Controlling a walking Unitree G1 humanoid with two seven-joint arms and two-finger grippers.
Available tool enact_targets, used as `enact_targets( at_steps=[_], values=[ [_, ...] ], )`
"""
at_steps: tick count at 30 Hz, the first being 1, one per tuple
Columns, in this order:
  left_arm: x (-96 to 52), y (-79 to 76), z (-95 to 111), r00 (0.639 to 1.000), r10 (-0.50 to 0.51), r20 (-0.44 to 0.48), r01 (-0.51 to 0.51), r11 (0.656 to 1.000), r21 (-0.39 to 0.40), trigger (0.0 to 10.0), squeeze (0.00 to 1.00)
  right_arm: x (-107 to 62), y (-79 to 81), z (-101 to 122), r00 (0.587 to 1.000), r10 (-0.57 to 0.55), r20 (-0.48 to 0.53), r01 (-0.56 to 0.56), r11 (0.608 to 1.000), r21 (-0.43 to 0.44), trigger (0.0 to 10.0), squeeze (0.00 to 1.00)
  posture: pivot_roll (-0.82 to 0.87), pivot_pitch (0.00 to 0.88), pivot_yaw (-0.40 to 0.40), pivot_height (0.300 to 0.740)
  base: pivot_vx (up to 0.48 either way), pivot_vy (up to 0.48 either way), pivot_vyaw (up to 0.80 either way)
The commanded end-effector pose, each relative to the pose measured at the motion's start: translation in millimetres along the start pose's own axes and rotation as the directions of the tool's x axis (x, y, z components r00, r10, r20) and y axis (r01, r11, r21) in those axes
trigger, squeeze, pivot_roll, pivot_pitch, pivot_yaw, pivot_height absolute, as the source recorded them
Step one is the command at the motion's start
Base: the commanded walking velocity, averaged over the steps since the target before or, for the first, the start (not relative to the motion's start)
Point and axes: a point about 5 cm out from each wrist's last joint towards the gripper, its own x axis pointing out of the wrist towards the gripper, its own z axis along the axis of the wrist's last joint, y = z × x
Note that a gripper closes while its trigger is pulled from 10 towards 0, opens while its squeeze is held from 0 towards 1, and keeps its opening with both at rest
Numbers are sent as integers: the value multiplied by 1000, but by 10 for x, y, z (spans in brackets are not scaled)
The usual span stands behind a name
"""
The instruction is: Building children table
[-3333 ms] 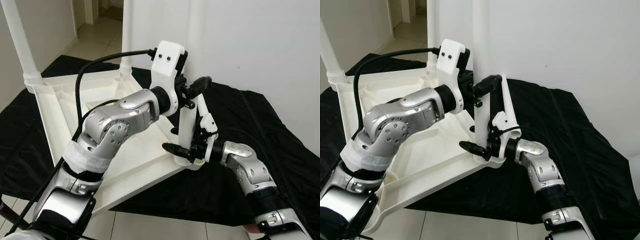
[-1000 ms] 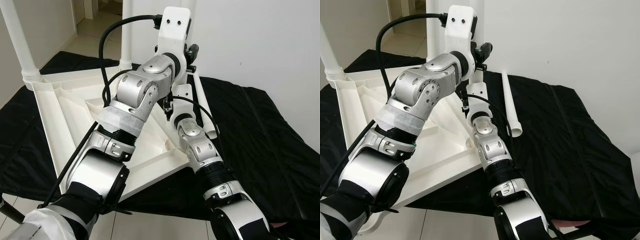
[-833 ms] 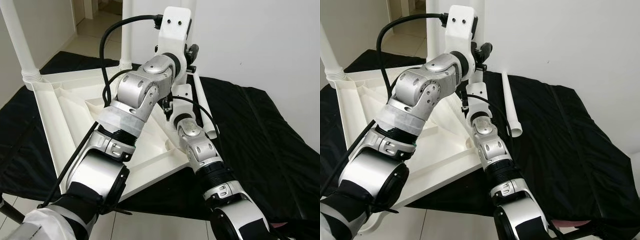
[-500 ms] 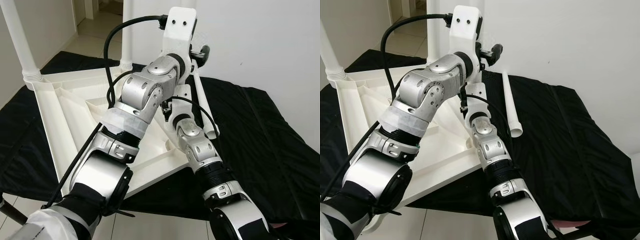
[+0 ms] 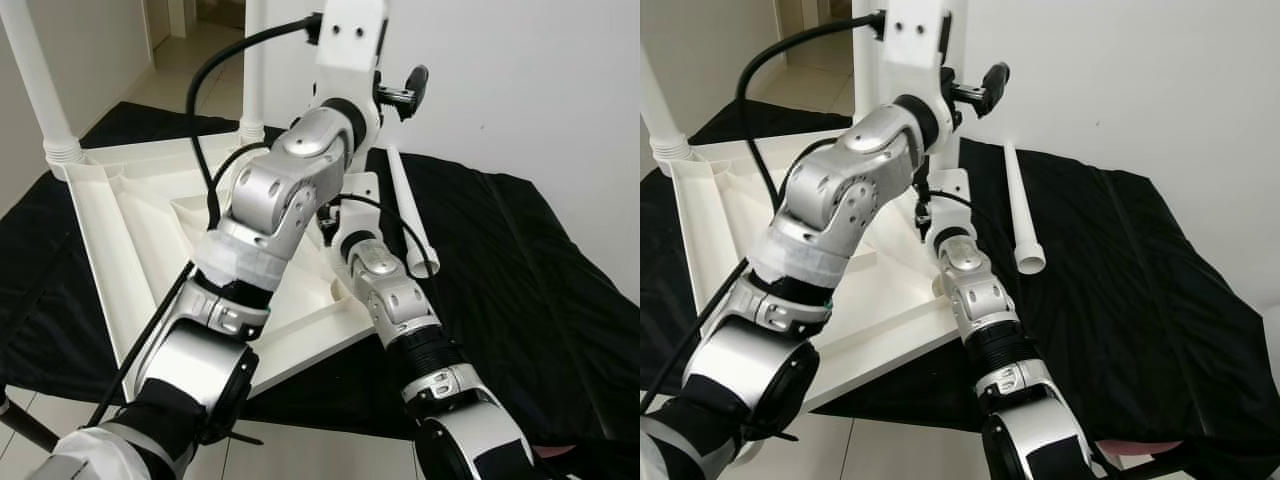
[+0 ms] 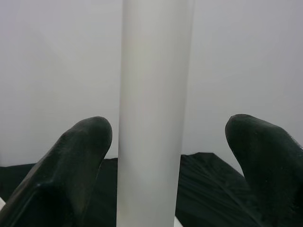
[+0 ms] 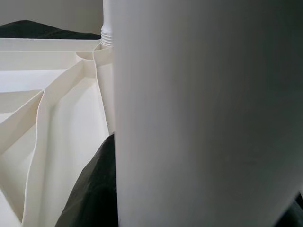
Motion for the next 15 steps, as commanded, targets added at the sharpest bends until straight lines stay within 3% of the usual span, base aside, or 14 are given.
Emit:
enact_targets(
  at_steps=[1, 9, 15],
  values=[
    [-41, -159, 19, 979, -203, 16, 203, 979, -10, 10000, 0, -3, -158, -30, 998, -59, 1, 59, 998, 21, 10000, 0, 44, 0, -118, 740, 0, 0, 0],
    [-173, -120, -87, 982, -190, 23, 190, 982, -19, 10000, 0, -30, -411, -38, 986, -168, 20, 166, 983, 72, 10000, 0, 47, 0, -120, 740, 0, 0, 0],
    [-298, 4, -316, 992, -121, -15, 121, 993, 1, 10000, 0, -83, -595, -74, 972, -230, 41, 226, 971, 83, 10000, 0, 45, 0, -118, 740, 0, 0, 0]
  ],
)
